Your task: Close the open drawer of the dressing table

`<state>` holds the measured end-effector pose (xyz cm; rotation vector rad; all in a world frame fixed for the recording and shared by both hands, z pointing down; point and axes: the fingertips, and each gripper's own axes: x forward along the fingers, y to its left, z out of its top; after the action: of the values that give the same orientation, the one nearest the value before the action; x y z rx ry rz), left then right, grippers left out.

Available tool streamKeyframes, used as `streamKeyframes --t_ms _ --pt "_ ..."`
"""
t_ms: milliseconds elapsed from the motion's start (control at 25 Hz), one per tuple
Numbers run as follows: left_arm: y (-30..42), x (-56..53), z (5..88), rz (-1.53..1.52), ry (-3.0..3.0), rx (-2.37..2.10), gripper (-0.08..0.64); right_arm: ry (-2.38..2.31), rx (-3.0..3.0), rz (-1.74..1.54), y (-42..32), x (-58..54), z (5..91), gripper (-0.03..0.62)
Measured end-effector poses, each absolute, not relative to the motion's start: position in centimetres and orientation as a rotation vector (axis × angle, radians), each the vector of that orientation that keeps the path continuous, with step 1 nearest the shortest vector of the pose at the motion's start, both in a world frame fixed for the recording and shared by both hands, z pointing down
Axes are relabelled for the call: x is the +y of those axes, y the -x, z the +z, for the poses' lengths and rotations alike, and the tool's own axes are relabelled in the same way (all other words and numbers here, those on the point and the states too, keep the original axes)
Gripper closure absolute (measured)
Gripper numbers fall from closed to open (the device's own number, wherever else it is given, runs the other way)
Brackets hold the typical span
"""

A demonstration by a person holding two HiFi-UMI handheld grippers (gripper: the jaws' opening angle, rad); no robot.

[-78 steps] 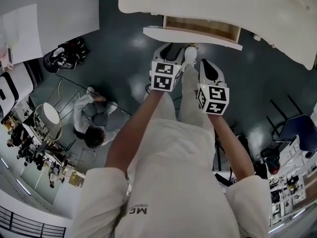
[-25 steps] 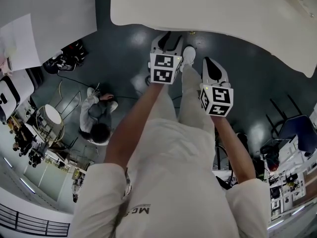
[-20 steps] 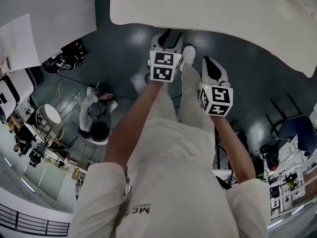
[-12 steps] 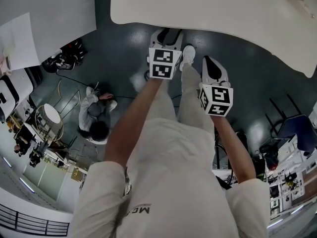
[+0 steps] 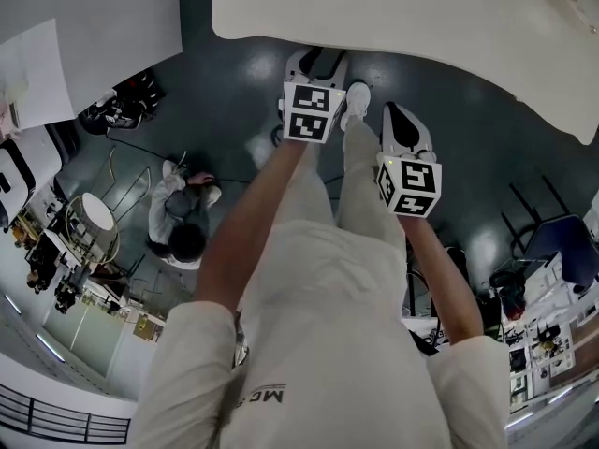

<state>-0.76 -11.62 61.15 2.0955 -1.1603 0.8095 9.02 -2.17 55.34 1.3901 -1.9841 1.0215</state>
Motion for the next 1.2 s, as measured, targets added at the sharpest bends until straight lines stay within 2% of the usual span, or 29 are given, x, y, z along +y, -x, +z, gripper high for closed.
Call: streamKeyframes --t_ms 280,520,960,1200 --pt "1.1 -10.5 60.5 0.825 -2.077 -1.105 0.408 -1.396 -1.990 1.009 -8.5 -2.0 54.8 0.591" --pt "1.8 -7.9 59.3 0.817 -2.086 -1.061 0.437 -1.403 -2.005 0.978 -8.0 -1.9 53.8 0.591" --pt "3.4 -5.5 52.0 0.747 -2.143 -1.083 0.515 -1.412 -2.054 0.921 -6.2 -1.2 50.3 0.591" --pt "5.0 -4.0 48.2 0.703 -2.161 -1.069 0.534 -1.423 -2.084 0.878 -4.4 -1.0 47.7 0.591"
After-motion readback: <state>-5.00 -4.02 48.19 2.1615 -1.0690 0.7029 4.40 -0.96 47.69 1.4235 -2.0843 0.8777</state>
